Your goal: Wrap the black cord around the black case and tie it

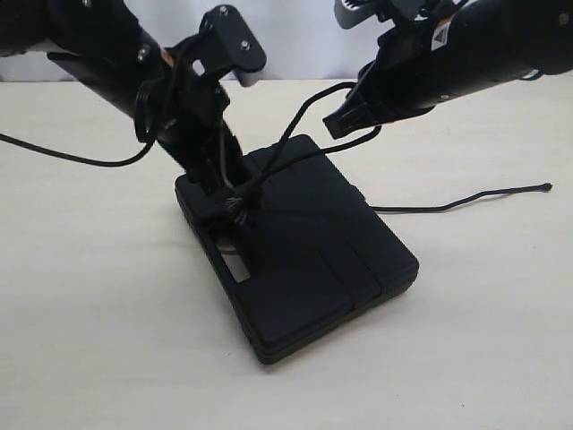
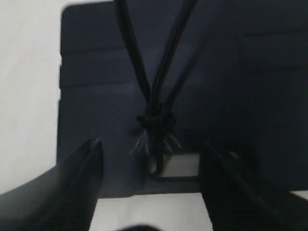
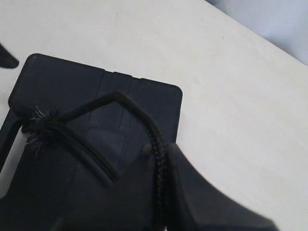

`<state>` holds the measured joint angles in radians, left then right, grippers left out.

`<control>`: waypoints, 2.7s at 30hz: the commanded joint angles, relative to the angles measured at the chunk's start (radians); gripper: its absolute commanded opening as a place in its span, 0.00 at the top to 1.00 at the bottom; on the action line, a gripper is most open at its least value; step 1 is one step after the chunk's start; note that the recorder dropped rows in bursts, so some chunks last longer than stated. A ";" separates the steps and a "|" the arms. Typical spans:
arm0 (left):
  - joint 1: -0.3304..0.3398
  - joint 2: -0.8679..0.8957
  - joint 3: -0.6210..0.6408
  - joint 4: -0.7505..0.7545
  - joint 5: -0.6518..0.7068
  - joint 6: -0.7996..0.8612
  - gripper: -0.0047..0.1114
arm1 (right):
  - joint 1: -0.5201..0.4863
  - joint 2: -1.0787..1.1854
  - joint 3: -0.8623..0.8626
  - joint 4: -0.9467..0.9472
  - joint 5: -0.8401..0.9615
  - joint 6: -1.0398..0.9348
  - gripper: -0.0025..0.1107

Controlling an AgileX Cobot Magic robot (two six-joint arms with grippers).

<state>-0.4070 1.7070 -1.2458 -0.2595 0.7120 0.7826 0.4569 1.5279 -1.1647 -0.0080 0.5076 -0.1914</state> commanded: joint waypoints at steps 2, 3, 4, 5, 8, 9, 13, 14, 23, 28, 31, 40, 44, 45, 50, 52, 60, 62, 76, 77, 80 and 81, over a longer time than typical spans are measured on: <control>-0.001 0.043 0.046 0.001 -0.075 -0.020 0.47 | -0.003 -0.007 -0.009 -0.008 0.001 0.005 0.94; -0.001 0.046 0.061 0.001 -0.109 -0.020 0.47 | -0.003 -0.007 -0.009 -0.008 0.004 0.005 0.94; -0.001 0.051 0.079 0.001 -0.149 -0.020 0.47 | -0.003 -0.007 -0.009 -0.008 0.006 0.005 0.94; -0.001 0.052 0.100 0.001 -0.191 -0.020 0.47 | -0.003 -0.007 -0.009 -0.008 0.006 0.005 0.94; -0.001 0.052 0.167 0.001 -0.292 0.009 0.47 | -0.003 -0.007 -0.009 0.000 0.006 0.026 0.94; 0.001 0.052 0.189 0.001 -0.315 0.023 0.47 | -0.003 -0.007 -0.009 0.000 0.006 0.034 0.94; 0.014 0.052 0.272 -0.038 -0.479 0.037 0.47 | -0.003 -0.007 -0.009 0.000 0.013 0.040 0.94; 0.012 0.052 0.285 -0.051 -0.507 0.055 0.47 | -0.003 -0.007 -0.009 0.000 0.013 0.042 0.94; 0.013 0.052 0.305 -0.369 -0.512 0.356 0.47 | -0.003 -0.007 -0.009 0.000 0.020 0.042 0.94; 0.026 0.009 0.305 -0.633 -0.432 0.618 0.47 | -0.003 -0.007 -0.009 0.000 0.021 0.042 0.94; 0.107 -0.061 0.305 -0.832 -0.293 0.787 0.47 | -0.003 -0.007 -0.009 0.000 0.024 0.042 0.94; 0.290 -0.041 0.451 -1.485 0.037 1.361 0.47 | -0.003 -0.007 -0.009 -0.007 0.029 0.042 0.94; 0.290 0.031 0.423 -1.485 0.033 1.361 0.47 | -0.003 -0.007 -0.009 -0.007 0.029 0.042 0.94; 0.290 0.054 0.409 -1.485 0.052 1.361 0.47 | -0.003 -0.007 -0.009 -0.007 0.029 0.042 0.94; 0.290 0.129 0.368 -1.485 0.091 1.361 0.47 | -0.003 -0.007 -0.009 -0.007 0.029 0.047 0.94; 0.290 0.140 0.363 -1.474 0.078 1.361 0.47 | -0.003 -0.007 -0.009 -0.007 0.029 0.047 0.94; 0.290 0.187 0.323 -1.406 0.053 1.361 0.47 | -0.003 -0.007 -0.009 -0.004 0.016 0.048 0.94; 0.283 0.198 0.301 -1.393 0.075 1.361 0.47 | -0.003 -0.007 -0.009 -0.004 0.016 0.048 0.94; 0.152 0.274 0.196 -1.275 -0.146 1.361 0.83 | -0.003 -0.007 -0.009 -0.004 -0.007 0.084 0.94; 0.152 0.274 0.196 -1.275 -0.131 1.361 0.96 | -0.003 -0.007 -0.009 -0.004 -0.012 0.105 0.94; 0.152 0.274 0.196 -1.274 -0.094 1.361 0.96 | -0.003 -0.007 -0.009 -0.004 -0.009 0.143 0.85; 0.152 0.274 0.196 -1.274 -0.094 1.361 0.96 | -0.003 -0.009 -0.009 -0.008 -0.005 0.164 0.76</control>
<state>-0.2542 1.9839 -1.0427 -1.5288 0.5962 2.1122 0.4569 1.5279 -1.1684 -0.0080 0.5129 -0.0568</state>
